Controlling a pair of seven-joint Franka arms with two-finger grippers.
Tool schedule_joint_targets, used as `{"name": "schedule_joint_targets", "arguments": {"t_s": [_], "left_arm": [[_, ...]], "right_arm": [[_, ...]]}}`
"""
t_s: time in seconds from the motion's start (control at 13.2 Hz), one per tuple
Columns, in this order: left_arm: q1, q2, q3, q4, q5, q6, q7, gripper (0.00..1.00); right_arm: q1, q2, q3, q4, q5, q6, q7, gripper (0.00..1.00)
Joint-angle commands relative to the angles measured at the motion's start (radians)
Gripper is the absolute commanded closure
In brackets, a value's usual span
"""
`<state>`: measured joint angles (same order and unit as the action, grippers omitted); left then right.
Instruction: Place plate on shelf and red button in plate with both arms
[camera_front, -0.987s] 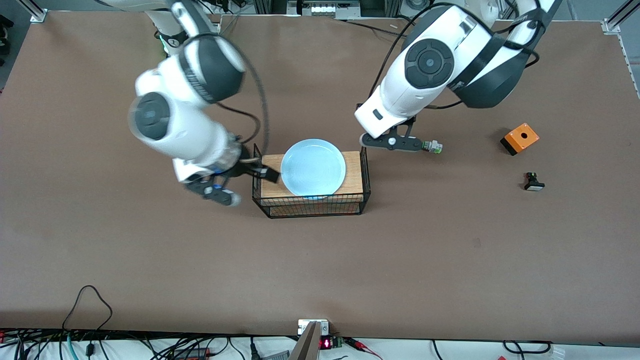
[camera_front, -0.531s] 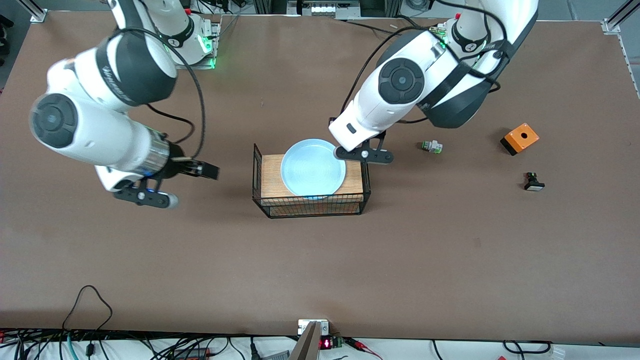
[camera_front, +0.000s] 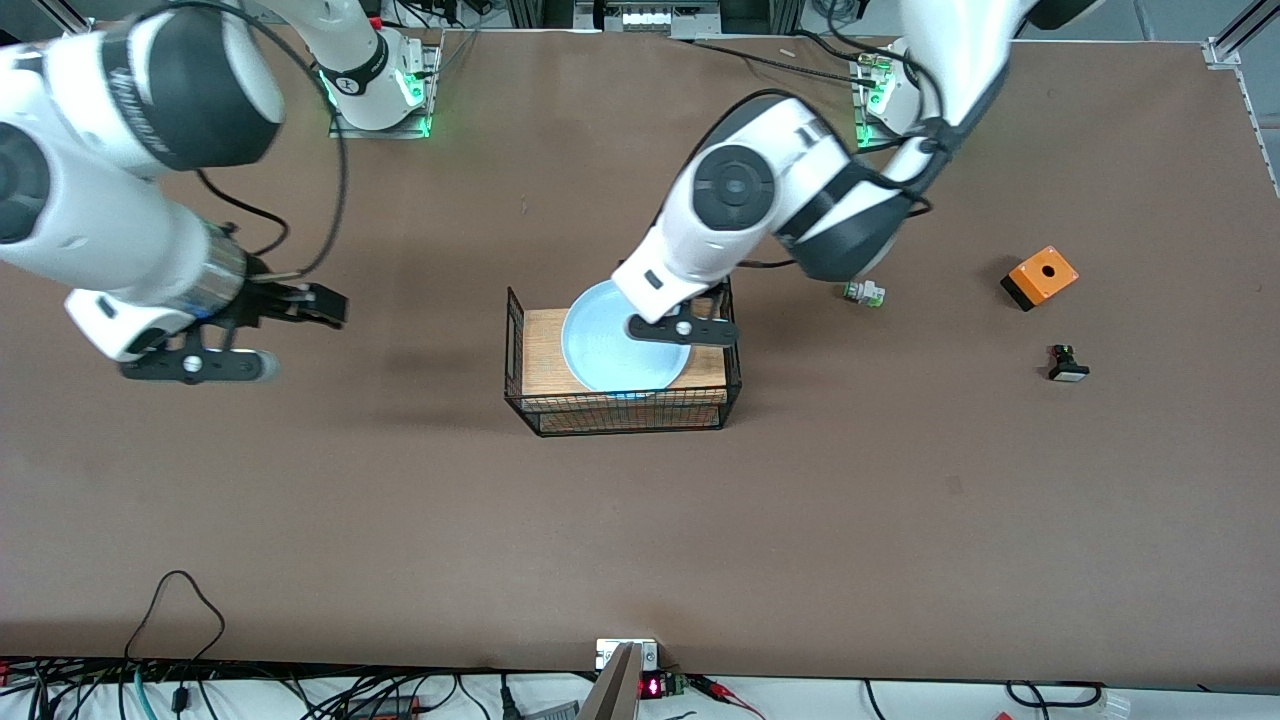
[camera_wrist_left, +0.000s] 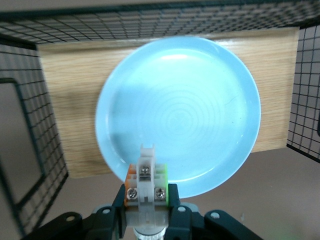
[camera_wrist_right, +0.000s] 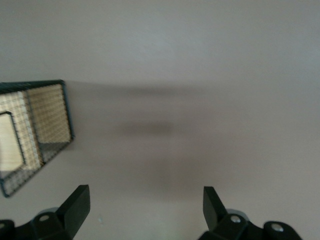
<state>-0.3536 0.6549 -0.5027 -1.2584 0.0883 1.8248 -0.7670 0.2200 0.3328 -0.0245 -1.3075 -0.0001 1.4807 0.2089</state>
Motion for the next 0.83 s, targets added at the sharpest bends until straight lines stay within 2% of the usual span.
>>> {"name": "schedule_joint_targets", "arguments": {"t_s": [0.0, 0.23, 0.46, 0.61, 0.76], "left_arm": [[-0.1, 0.04, 0.079, 0.066, 0.027, 0.01, -0.025, 1.0], [-0.108, 0.086, 0.079, 0.114, 0.027, 0.013, -0.028, 1.0], [-0.108, 0.112, 0.099, 0.128, 0.028, 0.057, -0.022, 1.0], [-0.113, 0.127, 0.105, 0.131, 0.028, 0.076, -0.021, 1.0], [-0.123, 0.129, 0.119, 0.128, 0.028, 0.076, -0.023, 1.0]], "right_arm": [[-0.063, -0.038, 0.011, -0.009, -0.014, -0.051, -0.063, 0.0], [-0.064, -0.038, 0.014, -0.009, -0.073, -0.062, -0.163, 0.0], [-0.077, -0.067, 0.014, -0.039, -0.074, -0.106, -0.195, 0.0], [-0.096, -0.07, 0.014, -0.044, -0.074, -0.103, -0.191, 0.0], [-0.096, -0.109, 0.015, -0.102, -0.075, -0.058, -0.178, 0.0]]}}
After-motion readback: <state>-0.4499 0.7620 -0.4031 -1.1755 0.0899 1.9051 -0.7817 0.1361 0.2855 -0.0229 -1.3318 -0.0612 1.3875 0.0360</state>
